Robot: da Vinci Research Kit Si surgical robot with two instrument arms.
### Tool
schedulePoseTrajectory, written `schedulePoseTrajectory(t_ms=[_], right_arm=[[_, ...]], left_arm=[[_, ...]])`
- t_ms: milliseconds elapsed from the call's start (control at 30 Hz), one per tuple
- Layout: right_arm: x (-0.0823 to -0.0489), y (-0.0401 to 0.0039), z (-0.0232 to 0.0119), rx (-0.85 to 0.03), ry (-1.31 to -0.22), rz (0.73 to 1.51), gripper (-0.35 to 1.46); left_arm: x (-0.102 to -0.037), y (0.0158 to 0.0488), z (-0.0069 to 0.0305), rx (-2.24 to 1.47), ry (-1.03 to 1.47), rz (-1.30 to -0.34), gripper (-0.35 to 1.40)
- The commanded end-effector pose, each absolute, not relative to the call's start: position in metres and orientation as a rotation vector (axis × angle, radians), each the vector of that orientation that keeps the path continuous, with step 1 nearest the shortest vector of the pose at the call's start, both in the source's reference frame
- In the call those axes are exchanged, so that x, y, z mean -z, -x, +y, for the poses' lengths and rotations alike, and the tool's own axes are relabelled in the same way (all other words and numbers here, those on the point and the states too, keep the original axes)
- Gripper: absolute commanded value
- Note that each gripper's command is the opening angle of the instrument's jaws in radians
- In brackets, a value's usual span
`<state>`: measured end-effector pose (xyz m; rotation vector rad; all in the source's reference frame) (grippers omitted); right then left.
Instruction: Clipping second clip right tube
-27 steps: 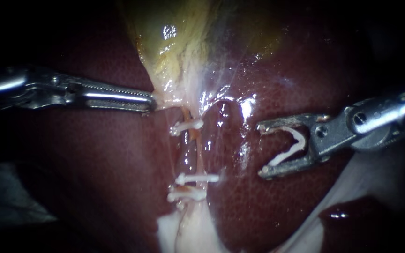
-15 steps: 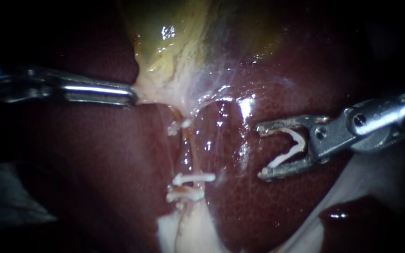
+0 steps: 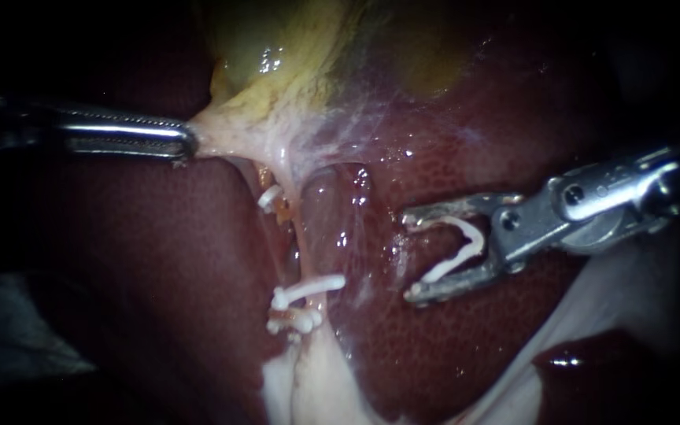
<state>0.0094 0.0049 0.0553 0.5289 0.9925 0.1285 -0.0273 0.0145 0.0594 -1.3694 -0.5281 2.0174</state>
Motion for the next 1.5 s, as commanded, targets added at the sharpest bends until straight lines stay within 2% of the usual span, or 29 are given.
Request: schedulePoseTrajectory(t_ms=[33, 433, 667, 867, 1167, 1500], right_arm=[[-0.0557, -0.0098, 0.0048, -0.146, -0.540, 0.997, 0.49], [-0.0628, -0.0142, 0.0040, -0.283, -0.663, 1.025, 0.49], [-0.0660, -0.0160, 0.0035, -0.316, -0.706, 1.042, 0.50], [-0.0680, -0.0175, 0.0028, -0.343, -0.781, 1.090, 0.50], [-0.0697, -0.0196, 0.0015, -0.363, -0.897, 1.144, 0.50], [-0.0690, -0.0204, 0.0011, -0.397, -1.042, 1.255, 0.50]], left_arm=[[-0.0594, 0.0273, 0.0145, -2.018, 1.370, -0.530, -0.35], [-0.0590, 0.0277, 0.0142, -2.018, 1.371, -0.534, -0.35], [-0.0590, 0.0279, 0.0141, -2.018, 1.372, -0.536, -0.35], [-0.0590, 0.0282, 0.0140, -2.018, 1.372, -0.534, -0.35], [-0.0591, 0.0283, 0.0140, -2.018, 1.373, -0.536, -0.35], [-0.0591, 0.0285, 0.0139, -2.018, 1.373, -0.535, -0.35]])
